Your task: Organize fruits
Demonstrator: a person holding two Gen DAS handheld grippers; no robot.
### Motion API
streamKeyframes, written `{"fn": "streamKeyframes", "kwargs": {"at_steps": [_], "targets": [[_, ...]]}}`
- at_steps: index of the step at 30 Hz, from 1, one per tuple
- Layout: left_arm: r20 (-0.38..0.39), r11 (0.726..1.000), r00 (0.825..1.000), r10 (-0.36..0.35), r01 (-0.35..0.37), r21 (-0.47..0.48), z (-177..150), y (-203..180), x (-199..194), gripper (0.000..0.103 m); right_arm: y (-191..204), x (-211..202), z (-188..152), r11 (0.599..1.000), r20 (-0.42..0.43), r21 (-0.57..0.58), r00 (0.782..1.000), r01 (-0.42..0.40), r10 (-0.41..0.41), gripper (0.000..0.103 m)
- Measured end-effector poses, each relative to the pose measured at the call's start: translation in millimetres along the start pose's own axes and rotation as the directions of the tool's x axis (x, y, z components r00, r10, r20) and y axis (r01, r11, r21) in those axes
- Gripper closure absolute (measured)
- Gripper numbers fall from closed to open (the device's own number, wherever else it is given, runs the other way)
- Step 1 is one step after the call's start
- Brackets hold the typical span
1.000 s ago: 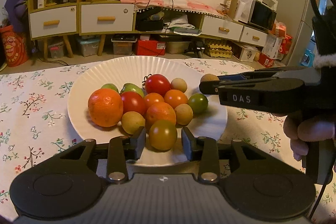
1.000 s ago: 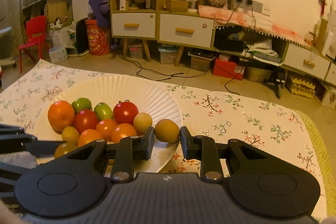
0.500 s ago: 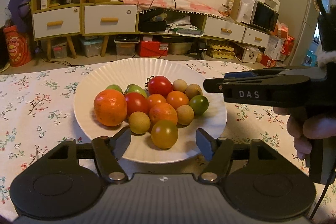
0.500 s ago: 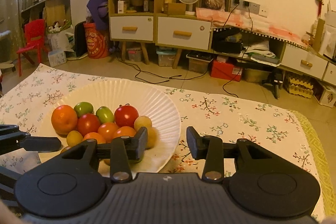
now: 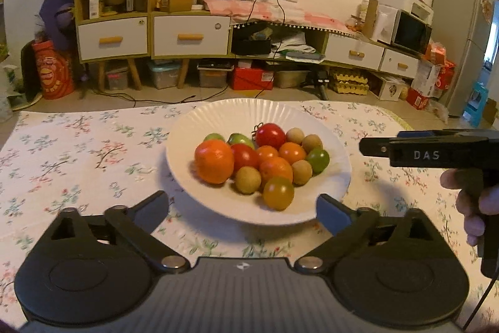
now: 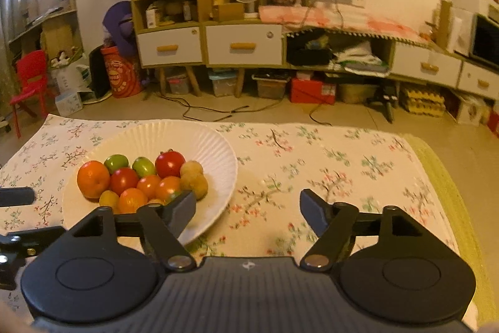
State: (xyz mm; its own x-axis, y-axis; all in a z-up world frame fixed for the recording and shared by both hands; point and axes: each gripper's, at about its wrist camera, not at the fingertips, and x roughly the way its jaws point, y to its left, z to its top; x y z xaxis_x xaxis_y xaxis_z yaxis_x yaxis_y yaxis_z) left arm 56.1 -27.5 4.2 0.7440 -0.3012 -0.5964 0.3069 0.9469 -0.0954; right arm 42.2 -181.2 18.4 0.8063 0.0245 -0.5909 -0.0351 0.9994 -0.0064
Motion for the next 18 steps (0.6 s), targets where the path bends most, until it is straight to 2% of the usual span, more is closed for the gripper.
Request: {"fn": "streamKeyframes", "kwargs": {"at_steps": [9, 14, 18], "targets": [[-0.069, 0.997, 0.995, 0.078, -0.076, 0.031, -15, -4, -24, 0.003, 11, -20, -17, 1.000, -0.074, 0.030, 0.997, 0.004, -0.002, 0.017], [-0.141, 0.988, 0.978, 0.154, -0.154, 0.006, -25, -4, -34, 0.003, 21, -32, -29, 0.998, -0.134, 0.041, 0.990, 0.041, -0.036, 0.013], [-0.203, 0.983, 0.965, 0.163, -0.176, -0.046, -32, 1, -37, 0.003, 27, -42, -40, 0.995, -0.173, 0.051, 0.982, 0.084, -0.074, 0.010]]}}
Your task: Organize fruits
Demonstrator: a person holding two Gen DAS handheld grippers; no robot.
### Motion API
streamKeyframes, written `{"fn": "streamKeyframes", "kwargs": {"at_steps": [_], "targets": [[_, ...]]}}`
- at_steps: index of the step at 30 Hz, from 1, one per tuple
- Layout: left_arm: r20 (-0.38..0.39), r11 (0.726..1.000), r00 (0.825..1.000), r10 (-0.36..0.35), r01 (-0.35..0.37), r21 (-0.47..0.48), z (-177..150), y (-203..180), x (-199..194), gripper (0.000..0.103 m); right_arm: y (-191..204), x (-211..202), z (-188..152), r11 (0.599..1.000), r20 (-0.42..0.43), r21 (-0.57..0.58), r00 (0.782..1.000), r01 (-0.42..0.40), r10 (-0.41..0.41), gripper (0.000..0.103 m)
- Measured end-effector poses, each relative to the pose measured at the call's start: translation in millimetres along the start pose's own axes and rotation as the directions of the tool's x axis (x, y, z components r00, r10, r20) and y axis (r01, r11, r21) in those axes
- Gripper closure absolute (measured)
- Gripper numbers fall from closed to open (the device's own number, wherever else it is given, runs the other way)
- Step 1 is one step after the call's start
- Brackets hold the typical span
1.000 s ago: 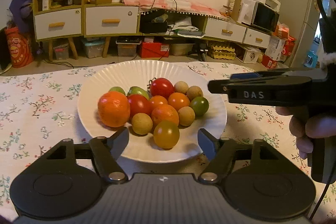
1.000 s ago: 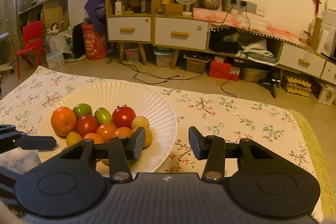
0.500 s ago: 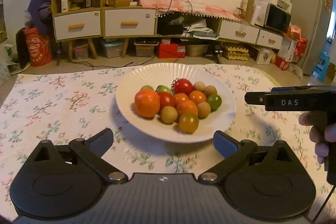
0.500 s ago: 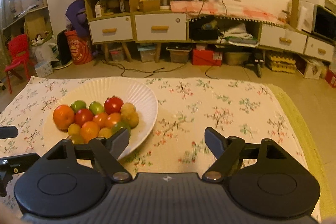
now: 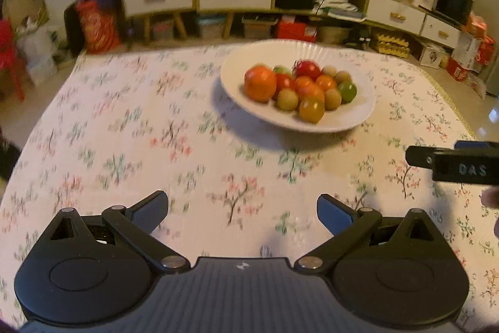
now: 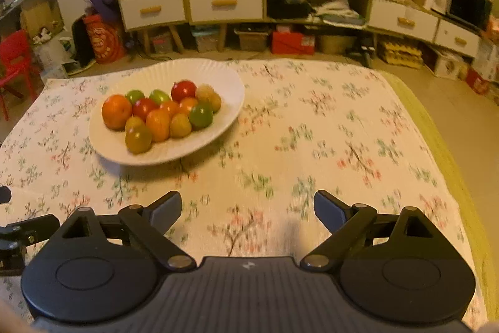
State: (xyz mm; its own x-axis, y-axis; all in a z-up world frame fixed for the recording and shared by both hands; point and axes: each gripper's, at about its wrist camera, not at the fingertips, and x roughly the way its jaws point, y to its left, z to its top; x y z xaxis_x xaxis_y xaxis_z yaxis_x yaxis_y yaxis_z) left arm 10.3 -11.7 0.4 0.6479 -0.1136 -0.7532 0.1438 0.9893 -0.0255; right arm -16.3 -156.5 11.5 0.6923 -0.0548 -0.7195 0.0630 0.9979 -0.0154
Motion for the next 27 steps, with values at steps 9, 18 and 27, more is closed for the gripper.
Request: {"fn": "streamKeyframes", "kwargs": {"at_steps": [9, 18, 27], "targets": [[-0.027, 0.997, 0.998, 0.052, -0.054, -0.063, -8, 0, -3, 0.003, 25, -12, -12, 0.994, 0.013, -0.107, 1.000, -0.014, 0.016, 0.005], [-0.027, 0.994, 0.997, 0.078, -0.080, -0.070, -8, 0, -6, 0.003, 35, -7, -17, 0.992, -0.008, -0.128, 1.000, -0.015, 0.014, 0.003], [-0.019, 0.994, 0.997, 0.076, -0.077, -0.073, -7, -1, -9, 0.003, 39, -10, -19, 0.991, -0.014, -0.135, 1.000, -0.022, 0.020, 0.002]]}}
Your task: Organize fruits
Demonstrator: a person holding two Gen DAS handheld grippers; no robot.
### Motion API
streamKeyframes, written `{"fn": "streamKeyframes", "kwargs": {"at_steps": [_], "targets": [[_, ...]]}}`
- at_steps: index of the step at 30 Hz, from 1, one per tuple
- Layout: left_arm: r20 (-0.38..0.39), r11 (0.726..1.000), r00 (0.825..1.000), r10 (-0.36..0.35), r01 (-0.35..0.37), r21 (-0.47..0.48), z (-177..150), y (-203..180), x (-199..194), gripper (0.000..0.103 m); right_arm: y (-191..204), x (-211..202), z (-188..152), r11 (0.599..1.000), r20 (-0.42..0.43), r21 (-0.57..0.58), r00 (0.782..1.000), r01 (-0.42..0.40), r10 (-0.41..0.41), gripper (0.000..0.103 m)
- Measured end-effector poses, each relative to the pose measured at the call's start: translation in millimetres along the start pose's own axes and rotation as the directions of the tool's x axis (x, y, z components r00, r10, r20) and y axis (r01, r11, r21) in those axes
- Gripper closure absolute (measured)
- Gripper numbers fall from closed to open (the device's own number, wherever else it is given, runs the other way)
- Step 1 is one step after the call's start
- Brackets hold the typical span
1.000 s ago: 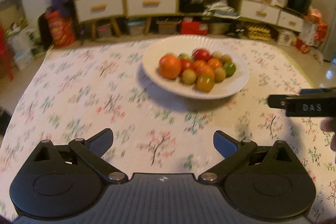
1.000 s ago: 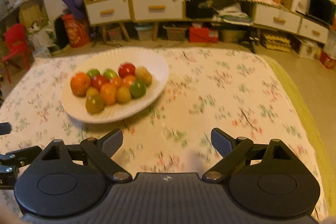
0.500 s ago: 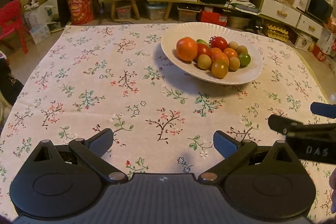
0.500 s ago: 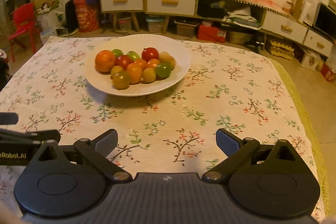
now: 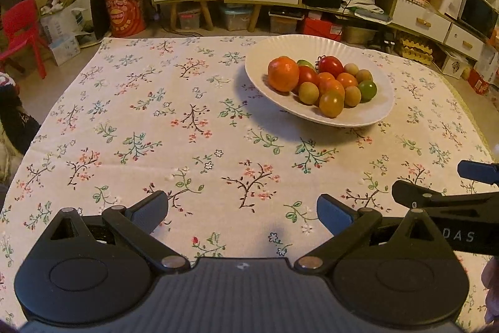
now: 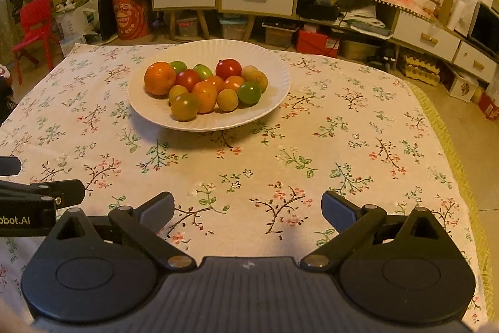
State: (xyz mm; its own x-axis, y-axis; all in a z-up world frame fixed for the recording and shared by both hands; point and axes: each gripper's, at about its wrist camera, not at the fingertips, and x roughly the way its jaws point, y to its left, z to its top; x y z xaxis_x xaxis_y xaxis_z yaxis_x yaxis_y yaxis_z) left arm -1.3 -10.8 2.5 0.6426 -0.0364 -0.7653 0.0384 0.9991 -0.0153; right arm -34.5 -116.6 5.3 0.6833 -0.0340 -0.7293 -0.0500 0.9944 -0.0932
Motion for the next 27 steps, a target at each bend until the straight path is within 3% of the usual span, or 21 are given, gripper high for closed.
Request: {"fn": "streamKeyframes", "kwargs": {"at_steps": [27], "targets": [[0.005, 1.000, 1.000, -0.007, 0.007, -0.002, 0.1, 0.3, -1.7, 0.003, 3.9, -2.7, 0.6, 1.000, 0.005, -0.011, 1.000, -0.001, 0.001, 0.001]]}}
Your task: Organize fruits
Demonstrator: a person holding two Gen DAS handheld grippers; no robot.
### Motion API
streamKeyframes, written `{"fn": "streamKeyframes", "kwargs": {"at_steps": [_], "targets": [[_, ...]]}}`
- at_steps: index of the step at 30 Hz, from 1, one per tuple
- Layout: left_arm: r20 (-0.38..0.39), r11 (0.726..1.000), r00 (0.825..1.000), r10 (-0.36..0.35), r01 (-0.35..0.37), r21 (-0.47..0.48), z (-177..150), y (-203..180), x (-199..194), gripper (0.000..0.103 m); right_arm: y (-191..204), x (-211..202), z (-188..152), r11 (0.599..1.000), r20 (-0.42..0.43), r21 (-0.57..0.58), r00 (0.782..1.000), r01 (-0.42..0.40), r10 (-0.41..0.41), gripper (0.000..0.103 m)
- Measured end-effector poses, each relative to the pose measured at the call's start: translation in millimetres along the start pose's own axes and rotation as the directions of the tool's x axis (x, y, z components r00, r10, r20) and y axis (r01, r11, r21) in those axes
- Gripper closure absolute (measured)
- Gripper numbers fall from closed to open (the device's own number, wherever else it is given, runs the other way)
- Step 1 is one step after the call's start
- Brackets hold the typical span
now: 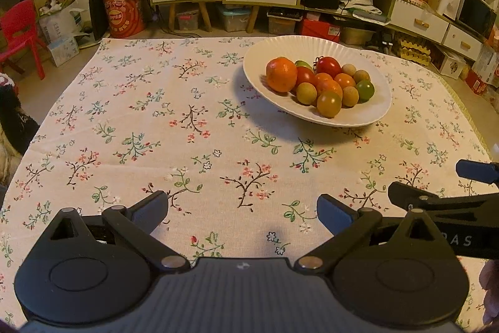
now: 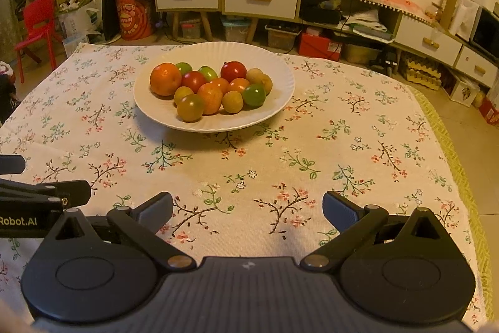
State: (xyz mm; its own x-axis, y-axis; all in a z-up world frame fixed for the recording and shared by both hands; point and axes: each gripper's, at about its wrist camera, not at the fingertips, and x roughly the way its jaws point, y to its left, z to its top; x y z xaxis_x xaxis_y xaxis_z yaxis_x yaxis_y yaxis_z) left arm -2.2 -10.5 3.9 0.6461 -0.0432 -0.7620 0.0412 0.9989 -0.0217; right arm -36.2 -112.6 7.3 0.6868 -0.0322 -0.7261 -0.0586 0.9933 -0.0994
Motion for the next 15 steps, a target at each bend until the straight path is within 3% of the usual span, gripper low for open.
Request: {"fn": "streamKeyframes", "kwargs": {"at_steps": [15], "targets": [[-0.005, 1.000, 1.000, -0.006, 0.006, 0.001, -0.6, 0.7, 0.9, 0.003, 0.4, 0.2, -0.5, 1.000, -0.001, -0.001, 1.000, 0.003, -0.003, 0.001]]}}
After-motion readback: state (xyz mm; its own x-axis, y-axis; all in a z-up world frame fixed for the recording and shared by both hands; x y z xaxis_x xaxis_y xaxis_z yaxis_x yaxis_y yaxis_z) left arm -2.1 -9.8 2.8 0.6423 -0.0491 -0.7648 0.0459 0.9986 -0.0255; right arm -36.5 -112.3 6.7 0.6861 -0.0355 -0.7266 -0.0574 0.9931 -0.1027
